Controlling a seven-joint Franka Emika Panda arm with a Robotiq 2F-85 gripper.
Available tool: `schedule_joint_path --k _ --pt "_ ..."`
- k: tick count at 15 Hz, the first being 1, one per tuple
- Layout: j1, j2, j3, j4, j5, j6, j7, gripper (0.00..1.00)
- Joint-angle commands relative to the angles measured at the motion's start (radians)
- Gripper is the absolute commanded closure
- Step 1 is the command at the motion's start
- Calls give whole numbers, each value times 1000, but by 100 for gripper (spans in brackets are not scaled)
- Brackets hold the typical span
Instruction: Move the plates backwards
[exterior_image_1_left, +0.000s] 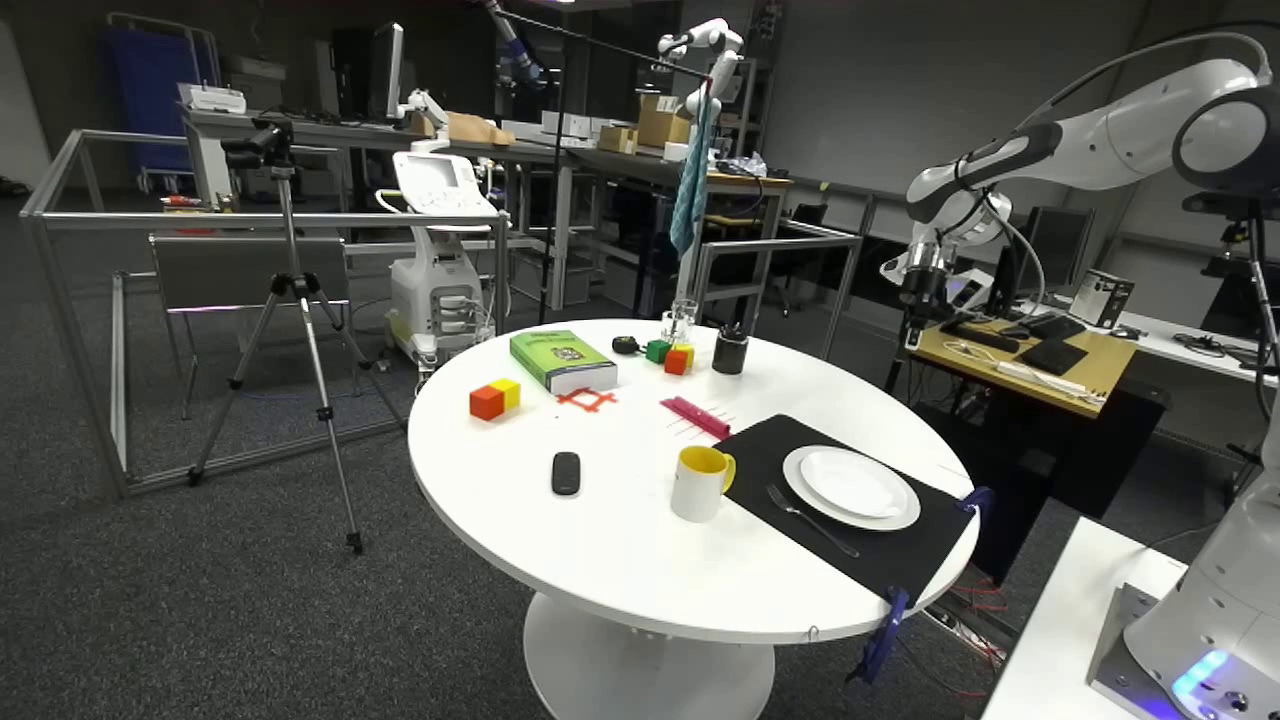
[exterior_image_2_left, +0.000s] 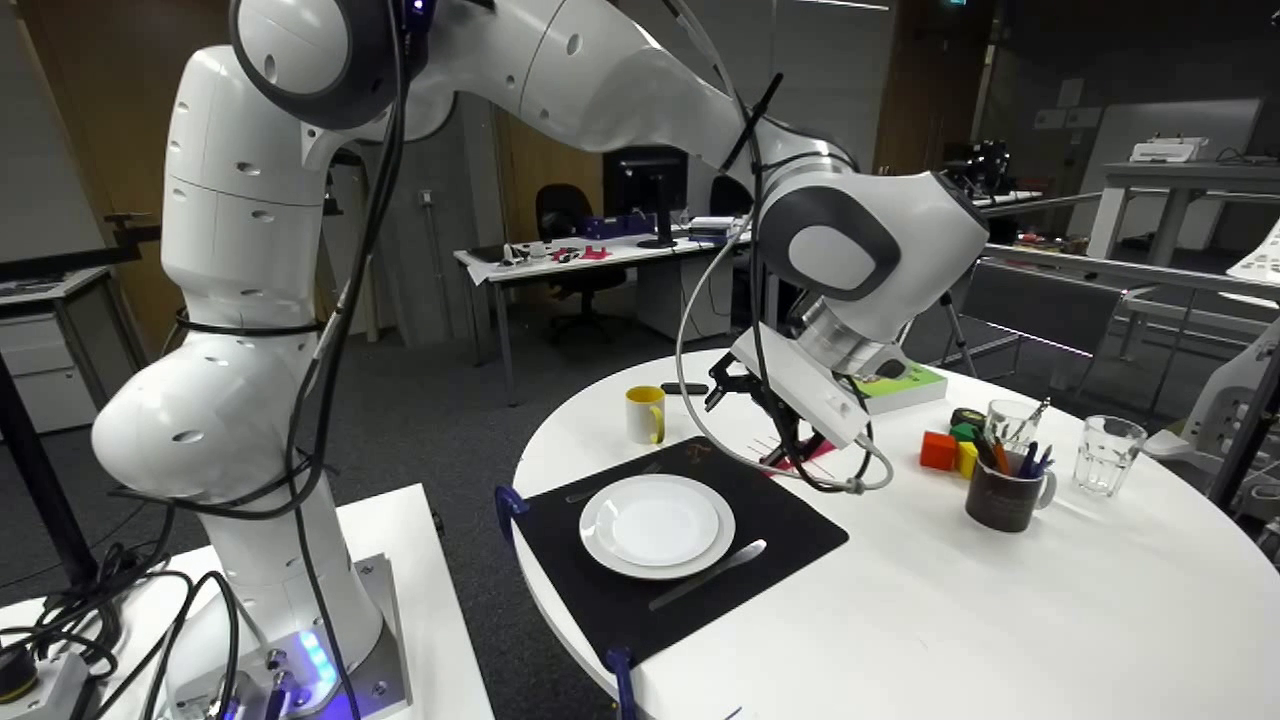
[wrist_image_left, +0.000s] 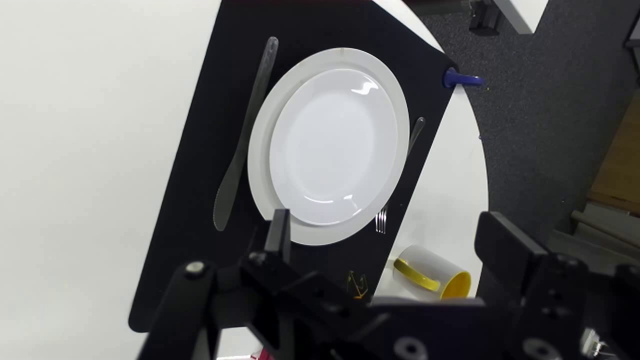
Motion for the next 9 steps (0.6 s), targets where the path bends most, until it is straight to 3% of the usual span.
schedule_joint_path --k 1,9 --pt "-21 0 23 2 -7 0 5 0" --pt "-22 92 53 74 -16 -31 -9 0"
